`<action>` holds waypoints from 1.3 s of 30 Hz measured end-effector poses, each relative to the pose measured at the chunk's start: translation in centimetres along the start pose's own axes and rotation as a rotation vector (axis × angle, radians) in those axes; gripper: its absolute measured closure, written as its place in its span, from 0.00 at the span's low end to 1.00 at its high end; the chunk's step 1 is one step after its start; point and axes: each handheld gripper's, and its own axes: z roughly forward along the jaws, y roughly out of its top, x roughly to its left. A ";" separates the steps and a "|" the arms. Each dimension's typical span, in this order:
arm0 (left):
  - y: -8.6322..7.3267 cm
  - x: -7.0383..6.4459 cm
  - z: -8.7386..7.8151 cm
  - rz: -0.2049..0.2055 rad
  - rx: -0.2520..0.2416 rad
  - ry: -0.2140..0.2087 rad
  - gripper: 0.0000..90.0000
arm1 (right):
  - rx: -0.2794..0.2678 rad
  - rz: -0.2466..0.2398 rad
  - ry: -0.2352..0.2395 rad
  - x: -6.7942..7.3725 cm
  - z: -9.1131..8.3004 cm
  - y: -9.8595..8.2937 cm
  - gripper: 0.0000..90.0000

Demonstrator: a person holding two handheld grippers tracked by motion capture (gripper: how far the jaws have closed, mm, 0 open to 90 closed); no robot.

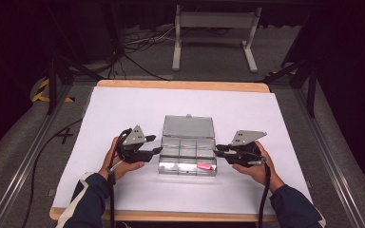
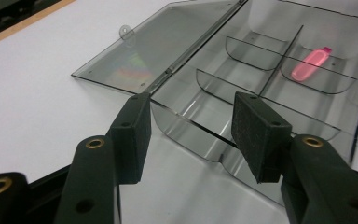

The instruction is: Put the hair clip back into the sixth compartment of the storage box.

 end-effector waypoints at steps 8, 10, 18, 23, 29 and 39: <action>-0.1 1.2 0.2 -0.029 0.009 0.030 0.56 | -0.040 0.049 -0.032 -1.4 -0.2 0.4 0.79; -0.2 1.5 0.3 -0.033 0.016 0.043 0.57 | -0.053 0.081 -0.027 -2.0 -0.1 0.5 0.78; -0.4 2.8 1.7 -0.071 0.059 0.074 0.63 | -0.050 0.126 -0.044 -3.6 1.1 1.1 0.77; -0.5 3.1 2.7 -0.078 0.087 0.085 0.69 | -0.029 0.152 -0.062 -4.5 2.5 1.3 0.77; -0.3 3.7 3.1 -0.099 0.086 0.076 0.71 | -0.024 0.192 -0.066 -5.5 3.5 1.5 0.75; 0.0 3.9 4.3 -0.072 0.121 0.073 0.73 | 0.007 0.291 -0.050 -6.6 4.9 1.4 0.68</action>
